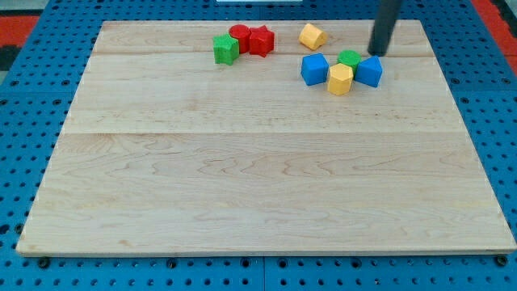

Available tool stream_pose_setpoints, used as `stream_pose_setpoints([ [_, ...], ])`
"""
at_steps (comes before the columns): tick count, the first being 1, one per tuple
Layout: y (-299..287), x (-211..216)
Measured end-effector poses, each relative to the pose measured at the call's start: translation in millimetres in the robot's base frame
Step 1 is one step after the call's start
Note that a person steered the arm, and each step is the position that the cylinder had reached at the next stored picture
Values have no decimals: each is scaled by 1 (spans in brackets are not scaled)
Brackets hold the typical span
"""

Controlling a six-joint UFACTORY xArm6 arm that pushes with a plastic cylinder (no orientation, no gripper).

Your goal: Take the green circle to the top left corner of the board

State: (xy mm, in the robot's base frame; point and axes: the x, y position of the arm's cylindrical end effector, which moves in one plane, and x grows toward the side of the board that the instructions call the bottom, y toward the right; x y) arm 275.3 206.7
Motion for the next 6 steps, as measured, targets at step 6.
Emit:
stream_pose_setpoints([
  [6, -216, -11],
])
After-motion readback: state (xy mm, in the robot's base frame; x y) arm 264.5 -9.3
